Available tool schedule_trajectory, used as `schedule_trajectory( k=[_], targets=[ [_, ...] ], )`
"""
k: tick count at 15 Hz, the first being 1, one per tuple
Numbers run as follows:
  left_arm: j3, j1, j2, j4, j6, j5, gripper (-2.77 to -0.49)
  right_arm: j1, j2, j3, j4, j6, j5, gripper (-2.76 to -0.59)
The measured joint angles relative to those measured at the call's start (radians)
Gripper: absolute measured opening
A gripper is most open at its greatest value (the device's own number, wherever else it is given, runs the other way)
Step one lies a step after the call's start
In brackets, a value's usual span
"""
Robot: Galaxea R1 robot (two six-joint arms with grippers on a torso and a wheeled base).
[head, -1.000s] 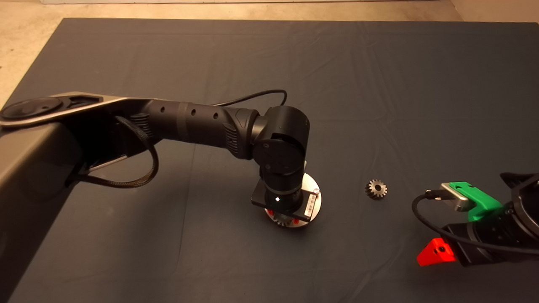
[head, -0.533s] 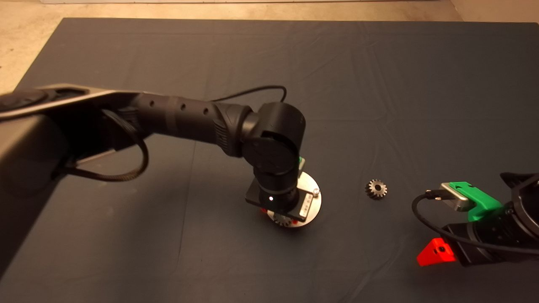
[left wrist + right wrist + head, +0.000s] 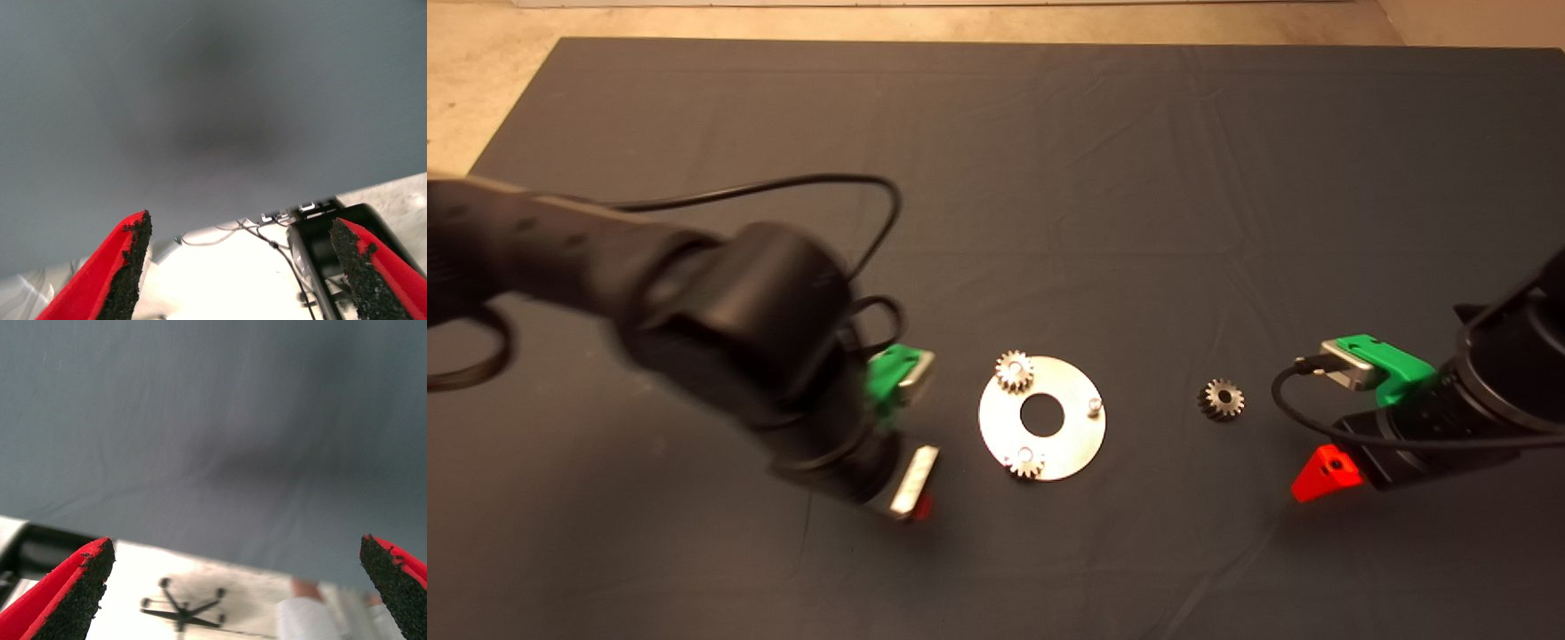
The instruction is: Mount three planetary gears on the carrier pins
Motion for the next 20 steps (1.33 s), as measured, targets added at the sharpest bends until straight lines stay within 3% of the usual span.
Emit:
schedule_trajectory(
  k=[3,5,8,11,16,20],
  targets=[
    [0.105,-0.006,-0.211,-0.014,-0.009,0.002,-1.23,-0.014,0.083,-0.167,-0.003,-0.179,0.002,-0.63],
    [0.134,-0.009,-0.273,-0.036,-0.005,0.003,-1.14,-0.026,0.144,-0.227,-0.007,-0.254,0.002,-0.63],
    [0.152,-0.011,-0.292,-0.051,0.004,0.000,-1.08,-0.054,0.199,-0.261,-0.018,-0.319,0.009,-0.63],
    [0.160,-0.011,-0.305,-0.071,0.008,0.000,-1.08,-0.056,0.214,-0.277,-0.034,-0.358,0.009,-0.63],
    [0.164,-0.012,-0.311,-0.089,0.012,0.000,-1.08,-0.077,0.219,-0.287,-0.114,-0.431,0.008,-0.63],
    [0.166,-0.013,-0.313,-0.091,0.018,0.000,-1.08,-0.077,0.232,-0.288,-0.145,-0.515,0.009,-0.63]
  ],
)
